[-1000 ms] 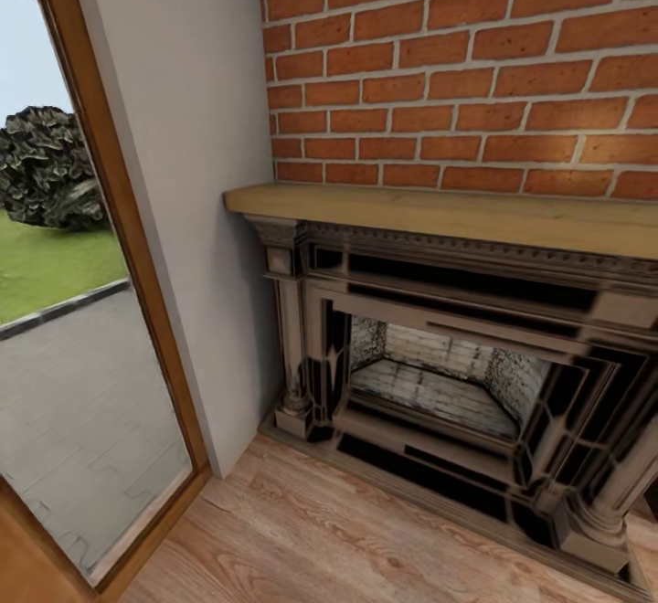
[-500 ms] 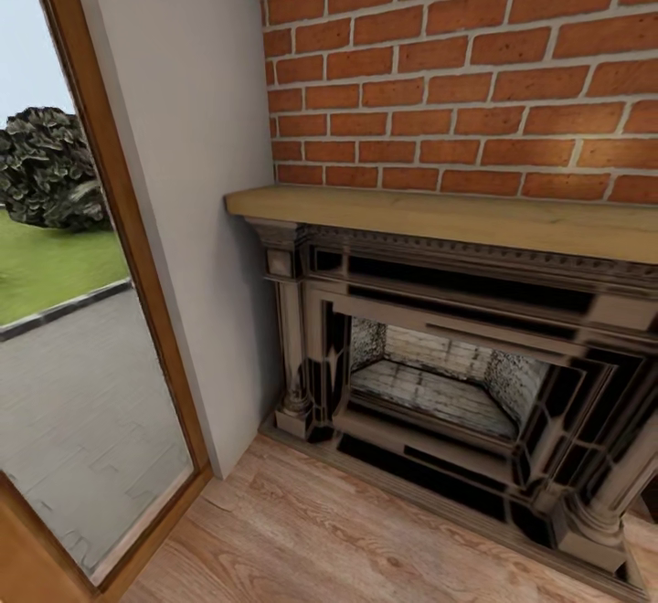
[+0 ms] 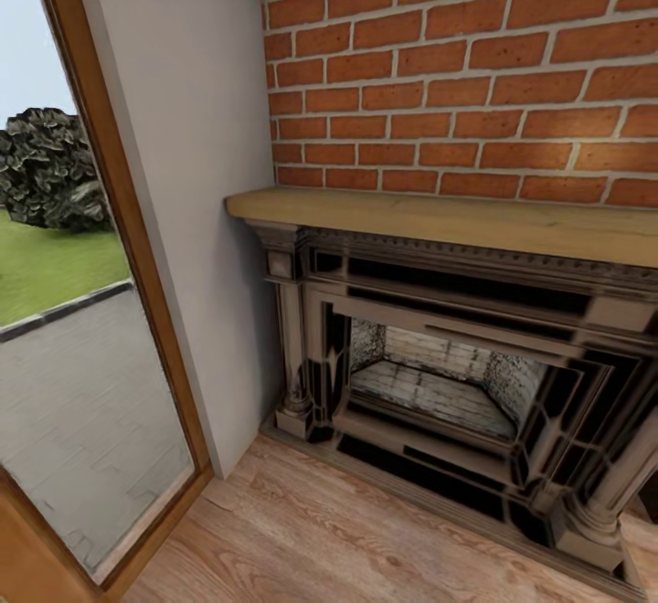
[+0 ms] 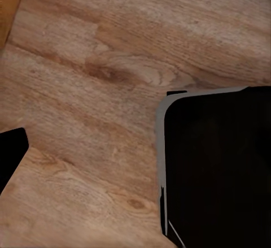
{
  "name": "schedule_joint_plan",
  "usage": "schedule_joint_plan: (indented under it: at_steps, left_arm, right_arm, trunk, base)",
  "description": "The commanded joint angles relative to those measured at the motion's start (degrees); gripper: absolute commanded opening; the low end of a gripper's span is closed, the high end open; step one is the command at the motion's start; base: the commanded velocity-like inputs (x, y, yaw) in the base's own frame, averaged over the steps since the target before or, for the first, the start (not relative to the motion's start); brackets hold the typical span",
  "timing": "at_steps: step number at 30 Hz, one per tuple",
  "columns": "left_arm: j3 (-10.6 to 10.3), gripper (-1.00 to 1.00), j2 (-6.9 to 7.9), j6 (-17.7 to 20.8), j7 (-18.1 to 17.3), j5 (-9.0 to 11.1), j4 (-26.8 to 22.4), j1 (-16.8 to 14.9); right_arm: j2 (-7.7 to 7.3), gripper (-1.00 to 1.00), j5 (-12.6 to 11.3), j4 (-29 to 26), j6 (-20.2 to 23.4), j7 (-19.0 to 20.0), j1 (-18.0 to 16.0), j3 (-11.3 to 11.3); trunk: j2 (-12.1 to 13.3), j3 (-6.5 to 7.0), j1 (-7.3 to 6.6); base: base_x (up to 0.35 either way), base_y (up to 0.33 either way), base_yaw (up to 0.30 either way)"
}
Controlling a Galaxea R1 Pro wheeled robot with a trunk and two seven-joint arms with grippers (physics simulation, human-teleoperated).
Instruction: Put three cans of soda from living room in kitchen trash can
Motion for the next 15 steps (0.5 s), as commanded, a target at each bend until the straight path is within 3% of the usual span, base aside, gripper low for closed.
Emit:
schedule_joint_plan:
  at_steps: [1, 5, 15]
  left_arm:
    - [0.0, 1.00, 0.00, 0.0, 0.0, 0.0, 0.0, 0.0]
    - [0.0, 1.00, 0.00, 0.0, 0.0, 0.0, 0.0, 0.0]
    - [0.0, 1.00, 0.00, 0.0, 0.0, 0.0, 0.0, 0.0]
  right_arm:
    - [0.04, 1.00, 0.0, 0.0, 0.0, 0.0, 0.0, 0.0]
    - [0.18, 1.00, 0.0, 0.1, 0.0, 0.0, 0.0, 0.0]
    - [0.33, 1.00, 0.1, 0.2, 0.0, 0.0, 0.0, 0.0]
  trunk:
    - [0.4, 0.19, -0.23]
    - [1.8, 0.80, -0.97]
    - [1.8, 0.80, -0.97]
  base:
    - [0.000, 0.000, 0.000]
    - [0.000, 0.000, 0.000]
    - [0.000, 0.000, 0.000]
